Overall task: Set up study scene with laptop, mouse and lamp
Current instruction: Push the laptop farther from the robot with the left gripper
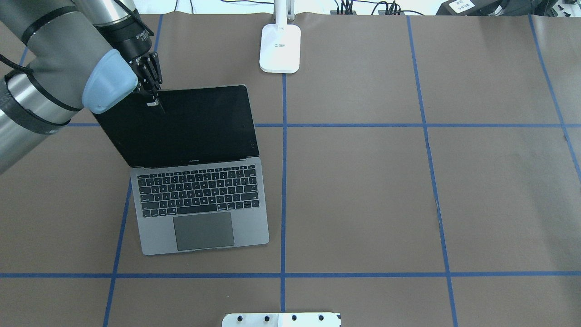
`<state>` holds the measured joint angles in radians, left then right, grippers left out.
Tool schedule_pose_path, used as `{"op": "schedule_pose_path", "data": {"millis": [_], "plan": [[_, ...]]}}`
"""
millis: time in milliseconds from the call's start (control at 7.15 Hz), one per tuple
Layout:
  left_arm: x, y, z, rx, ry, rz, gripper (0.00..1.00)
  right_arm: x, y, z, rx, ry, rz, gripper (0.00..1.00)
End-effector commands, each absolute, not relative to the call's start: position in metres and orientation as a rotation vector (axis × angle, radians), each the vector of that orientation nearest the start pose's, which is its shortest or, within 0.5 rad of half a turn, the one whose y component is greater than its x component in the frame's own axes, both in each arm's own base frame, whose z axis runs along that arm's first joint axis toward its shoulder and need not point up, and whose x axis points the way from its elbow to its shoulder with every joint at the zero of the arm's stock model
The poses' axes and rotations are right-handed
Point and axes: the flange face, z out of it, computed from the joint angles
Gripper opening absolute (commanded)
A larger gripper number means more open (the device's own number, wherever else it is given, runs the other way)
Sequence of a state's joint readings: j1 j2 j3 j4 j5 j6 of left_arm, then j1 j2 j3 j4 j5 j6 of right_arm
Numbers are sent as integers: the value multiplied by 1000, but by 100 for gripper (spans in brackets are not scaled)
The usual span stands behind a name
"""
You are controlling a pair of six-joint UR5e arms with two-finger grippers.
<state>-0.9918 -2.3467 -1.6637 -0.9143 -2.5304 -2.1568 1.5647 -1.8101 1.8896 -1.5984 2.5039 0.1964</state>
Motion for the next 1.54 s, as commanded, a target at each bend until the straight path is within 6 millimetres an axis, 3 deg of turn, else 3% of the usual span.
{"op": "schedule_pose_path", "data": {"millis": [0,560,840,1259,1399], "plan": [[333,-601,214,-976,429,-1347,0,51,-393,599,-48,-935,152,99],[355,-617,236,-971,444,-1327,0,51,-394,599,-48,-935,152,99],[389,-618,250,-972,453,-1315,0,51,-394,601,-52,-935,155,99],[400,-619,255,-967,464,-1300,0,51,-395,599,-50,-935,155,99],[399,-619,254,-962,469,-1293,85,51,-395,600,-51,-935,154,99]]}}
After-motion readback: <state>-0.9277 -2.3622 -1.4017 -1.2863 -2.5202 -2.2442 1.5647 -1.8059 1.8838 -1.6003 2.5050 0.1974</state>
